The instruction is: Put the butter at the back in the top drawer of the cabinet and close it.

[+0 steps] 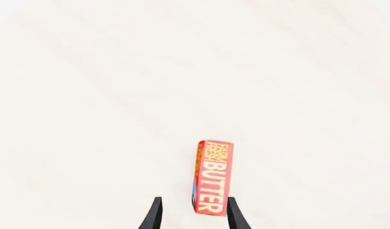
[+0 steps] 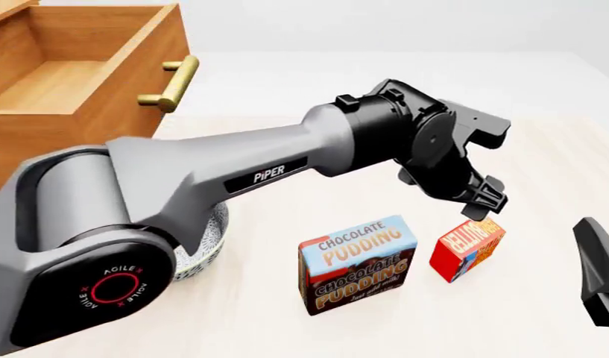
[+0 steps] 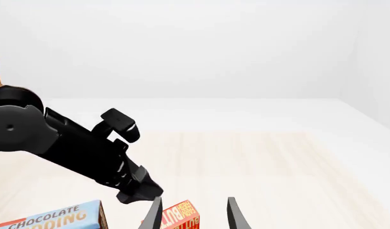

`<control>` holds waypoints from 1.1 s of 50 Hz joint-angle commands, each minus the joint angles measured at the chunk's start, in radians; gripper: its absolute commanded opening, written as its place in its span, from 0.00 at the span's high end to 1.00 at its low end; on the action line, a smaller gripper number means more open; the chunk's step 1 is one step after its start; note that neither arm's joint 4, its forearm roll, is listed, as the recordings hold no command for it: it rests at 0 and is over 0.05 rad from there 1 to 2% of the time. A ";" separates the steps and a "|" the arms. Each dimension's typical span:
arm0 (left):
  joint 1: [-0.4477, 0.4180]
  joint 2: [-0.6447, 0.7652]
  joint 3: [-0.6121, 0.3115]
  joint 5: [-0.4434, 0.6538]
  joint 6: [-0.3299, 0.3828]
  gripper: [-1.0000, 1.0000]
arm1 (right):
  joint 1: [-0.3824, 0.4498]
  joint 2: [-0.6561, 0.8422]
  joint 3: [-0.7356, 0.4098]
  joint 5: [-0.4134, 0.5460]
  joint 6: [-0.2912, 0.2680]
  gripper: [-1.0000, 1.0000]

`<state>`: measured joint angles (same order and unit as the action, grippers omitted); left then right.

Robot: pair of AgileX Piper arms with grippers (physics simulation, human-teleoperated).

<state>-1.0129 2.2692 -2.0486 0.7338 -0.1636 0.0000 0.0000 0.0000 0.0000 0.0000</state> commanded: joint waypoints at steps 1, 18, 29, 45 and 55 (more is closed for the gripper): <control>-0.010 0.042 -0.029 0.003 -0.011 0.00 | 0.000 0.000 0.000 0.000 0.000 0.00; -0.026 0.088 -0.056 0.006 -0.026 0.00 | 0.000 0.000 0.000 0.000 0.000 0.00; -0.037 0.115 -0.073 0.006 -0.035 0.00 | 0.000 0.000 0.000 0.000 0.000 0.00; -0.043 0.145 -0.085 0.003 -0.045 0.00 | 0.000 0.000 0.000 0.000 0.000 0.00; -0.044 0.157 -0.082 -0.005 -0.051 0.00 | 0.000 0.000 0.000 0.000 0.000 0.00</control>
<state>-1.0550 2.4123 -2.1302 0.7346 -0.2088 0.0000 0.0000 0.0000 0.0000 0.0000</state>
